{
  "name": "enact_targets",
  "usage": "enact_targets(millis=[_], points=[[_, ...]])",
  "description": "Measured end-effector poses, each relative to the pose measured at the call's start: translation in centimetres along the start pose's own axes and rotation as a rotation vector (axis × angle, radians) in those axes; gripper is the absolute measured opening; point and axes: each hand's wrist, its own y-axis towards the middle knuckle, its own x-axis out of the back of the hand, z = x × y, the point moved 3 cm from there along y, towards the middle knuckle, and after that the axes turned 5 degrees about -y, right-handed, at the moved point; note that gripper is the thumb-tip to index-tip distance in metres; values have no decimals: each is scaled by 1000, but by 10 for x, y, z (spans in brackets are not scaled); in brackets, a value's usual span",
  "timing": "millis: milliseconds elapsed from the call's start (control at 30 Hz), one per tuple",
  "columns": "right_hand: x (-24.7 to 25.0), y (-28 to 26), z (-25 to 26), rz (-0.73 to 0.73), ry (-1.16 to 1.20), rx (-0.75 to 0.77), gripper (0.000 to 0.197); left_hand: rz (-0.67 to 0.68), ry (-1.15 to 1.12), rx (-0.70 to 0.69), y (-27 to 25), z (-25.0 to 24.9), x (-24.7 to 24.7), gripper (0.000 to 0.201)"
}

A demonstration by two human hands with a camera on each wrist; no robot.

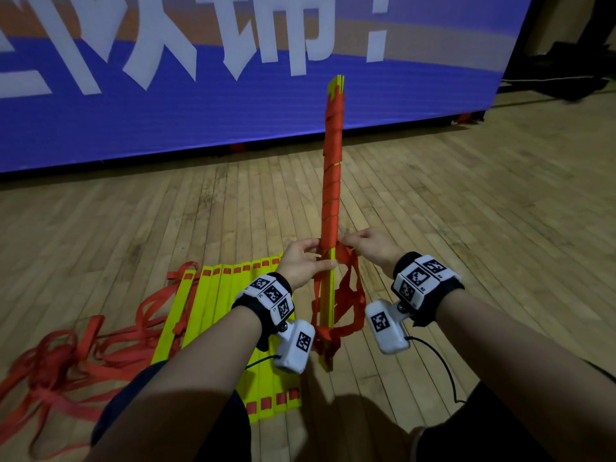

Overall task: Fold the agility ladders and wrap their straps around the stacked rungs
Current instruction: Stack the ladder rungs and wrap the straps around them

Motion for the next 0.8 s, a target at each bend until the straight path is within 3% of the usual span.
enact_targets(millis=[167,367,500,667,800], points=[[2,-6,3,48,-12,34,23,-22,24,-38,-3,-3,1,46],[-2,-8,4,-10,-24,78,16,5,19,-62,-3,-3,-1,44],[-2,-8,3,-38,-42,92,21,49,-40,-22,-1,1,0,45],[5,-7,1,-37,8,81,13,106,-175,47,-3,1,3,22],[2,-7,1,2,28,97,9,76,-170,64,-3,2,4,33]])
